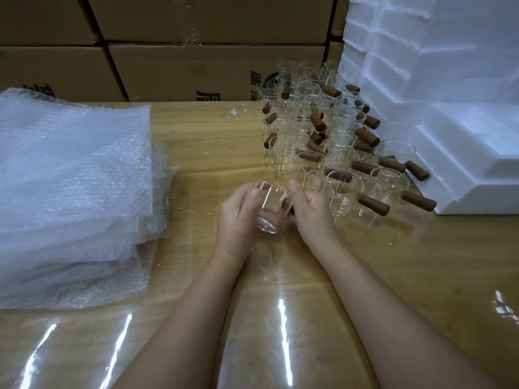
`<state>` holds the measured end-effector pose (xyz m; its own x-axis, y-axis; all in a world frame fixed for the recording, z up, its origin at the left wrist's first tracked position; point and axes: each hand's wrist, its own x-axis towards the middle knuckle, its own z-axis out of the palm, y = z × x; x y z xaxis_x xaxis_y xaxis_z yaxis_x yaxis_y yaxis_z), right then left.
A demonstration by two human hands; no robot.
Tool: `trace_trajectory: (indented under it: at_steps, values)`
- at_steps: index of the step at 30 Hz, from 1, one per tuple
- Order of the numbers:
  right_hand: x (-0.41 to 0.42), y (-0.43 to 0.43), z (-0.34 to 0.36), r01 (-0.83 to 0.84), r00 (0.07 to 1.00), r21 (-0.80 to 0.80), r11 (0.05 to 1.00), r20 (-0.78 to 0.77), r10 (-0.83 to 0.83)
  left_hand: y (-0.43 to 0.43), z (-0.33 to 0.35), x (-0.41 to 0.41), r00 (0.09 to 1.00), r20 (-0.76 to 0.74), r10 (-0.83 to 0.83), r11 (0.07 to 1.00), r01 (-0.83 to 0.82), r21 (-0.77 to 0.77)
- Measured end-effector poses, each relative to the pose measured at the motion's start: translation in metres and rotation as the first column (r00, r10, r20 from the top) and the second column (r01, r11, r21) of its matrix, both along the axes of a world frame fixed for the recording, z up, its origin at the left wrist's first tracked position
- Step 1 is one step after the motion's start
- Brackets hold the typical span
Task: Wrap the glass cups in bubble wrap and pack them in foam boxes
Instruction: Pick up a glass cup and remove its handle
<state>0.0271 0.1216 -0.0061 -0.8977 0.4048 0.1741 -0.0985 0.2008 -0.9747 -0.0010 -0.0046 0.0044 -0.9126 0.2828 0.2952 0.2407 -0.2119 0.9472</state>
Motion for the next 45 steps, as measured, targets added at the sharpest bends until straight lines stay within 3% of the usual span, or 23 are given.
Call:
trace_trajectory:
  at_steps: [3,8,15,19,22,26,28,30,32,34,36,39,45]
  values:
    - [0.007,-0.004,0.0,0.129,0.985,0.365,0.922,-0.155,-0.076,-0.001,-0.001,-0.007,0.99,0.128,-0.05,0.995,0.038,0.094]
    - [0.012,-0.011,0.008,0.181,0.944,0.581,0.793,-0.329,0.026,-0.006,0.002,-0.014,0.962,0.269,-0.044,0.982,-0.009,0.19]
    - [0.014,-0.017,0.01,0.305,0.919,0.747,0.591,-0.394,0.025,-0.005,0.002,-0.026,0.875,0.474,-0.103,0.928,-0.088,0.363]
    - [0.013,-0.02,0.01,0.313,0.93,0.792,0.523,-0.366,-0.002,-0.008,0.003,-0.023,0.73,0.616,-0.297,0.871,-0.057,0.487]
    - [0.012,-0.024,0.01,0.3,0.94,0.82,0.487,-0.34,-0.006,-0.01,0.004,-0.023,0.67,0.625,-0.401,0.79,-0.092,0.606]
    - [0.009,-0.027,0.01,0.338,0.926,0.845,0.414,-0.376,0.013,-0.01,0.002,-0.029,0.67,0.624,-0.402,0.793,-0.086,0.603]
    - [0.009,-0.027,0.009,0.326,0.928,0.83,0.452,-0.373,0.015,-0.009,0.004,-0.03,0.665,0.629,-0.401,0.794,-0.09,0.601]
    - [0.01,-0.027,0.007,0.206,0.966,0.766,0.608,-0.26,0.0,-0.009,0.004,-0.029,0.667,0.633,-0.393,0.797,-0.096,0.596]
    - [0.008,-0.023,0.006,-0.047,0.998,0.523,0.851,-0.013,0.063,-0.008,0.002,-0.03,0.683,0.634,-0.362,0.807,-0.11,0.58]
    - [0.007,-0.018,0.008,-0.212,0.974,0.225,0.951,0.128,0.186,-0.008,0.001,-0.031,0.708,0.615,-0.346,0.81,-0.106,0.577]
    - [0.005,-0.015,0.009,-0.272,0.955,0.208,0.939,0.179,0.237,-0.01,0.002,-0.032,0.73,0.59,-0.344,0.805,-0.094,0.586]
    - [0.005,-0.017,0.008,-0.303,0.948,0.34,0.891,0.201,0.246,-0.012,0.001,-0.033,0.76,0.567,-0.318,0.799,-0.107,0.591]
    - [0.012,-0.024,0.006,-0.112,0.994,0.663,0.74,0.079,0.08,-0.006,0.003,-0.032,0.829,0.546,-0.118,0.83,-0.22,0.513]
